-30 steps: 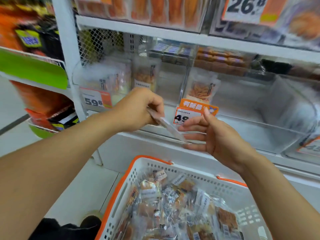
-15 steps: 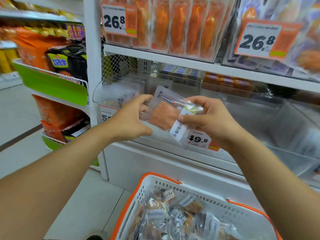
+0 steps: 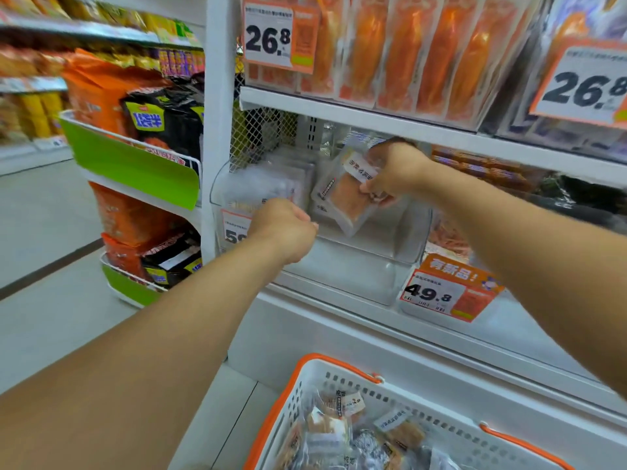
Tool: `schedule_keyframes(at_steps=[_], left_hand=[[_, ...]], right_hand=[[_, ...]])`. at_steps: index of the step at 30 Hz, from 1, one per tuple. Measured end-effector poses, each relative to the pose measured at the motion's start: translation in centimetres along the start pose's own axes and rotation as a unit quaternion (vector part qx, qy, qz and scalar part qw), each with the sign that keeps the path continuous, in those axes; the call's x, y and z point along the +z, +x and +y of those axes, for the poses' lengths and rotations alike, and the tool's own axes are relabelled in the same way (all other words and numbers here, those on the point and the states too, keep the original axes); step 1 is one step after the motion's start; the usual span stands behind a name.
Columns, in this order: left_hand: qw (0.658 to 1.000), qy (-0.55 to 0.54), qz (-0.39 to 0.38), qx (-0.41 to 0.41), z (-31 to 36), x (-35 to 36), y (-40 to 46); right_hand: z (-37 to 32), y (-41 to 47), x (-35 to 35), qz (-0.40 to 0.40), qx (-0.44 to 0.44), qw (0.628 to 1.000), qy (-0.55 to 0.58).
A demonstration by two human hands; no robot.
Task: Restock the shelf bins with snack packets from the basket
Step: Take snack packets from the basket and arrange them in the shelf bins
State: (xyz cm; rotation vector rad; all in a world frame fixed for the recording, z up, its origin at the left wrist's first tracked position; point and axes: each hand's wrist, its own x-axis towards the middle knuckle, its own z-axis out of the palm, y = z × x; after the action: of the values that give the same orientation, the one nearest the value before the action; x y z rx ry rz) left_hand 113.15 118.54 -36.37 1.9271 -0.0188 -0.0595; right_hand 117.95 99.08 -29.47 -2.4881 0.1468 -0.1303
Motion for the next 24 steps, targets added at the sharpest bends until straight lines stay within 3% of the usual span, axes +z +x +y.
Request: schedule_keyframes(at_steps=[5,10,24], left_hand=[[0.999,0.031,-0.025,-0.002,-0.1,0.7,0.6],[0.999,0.04,-0.018,-0.002,0.1,1.0,1.0],[0.994,0.103,0.019,0.027,-0.3,0.9,1.8]], right_hand=[[0.3,5.3,2.9,-0.071,0.026,0.986,-0.145],[1.2,8.2,6.3,0.015,-0.04,0.96,-0.277],[3.5,9.8,5.9,0.156,0.043,0.964,-0.21]])
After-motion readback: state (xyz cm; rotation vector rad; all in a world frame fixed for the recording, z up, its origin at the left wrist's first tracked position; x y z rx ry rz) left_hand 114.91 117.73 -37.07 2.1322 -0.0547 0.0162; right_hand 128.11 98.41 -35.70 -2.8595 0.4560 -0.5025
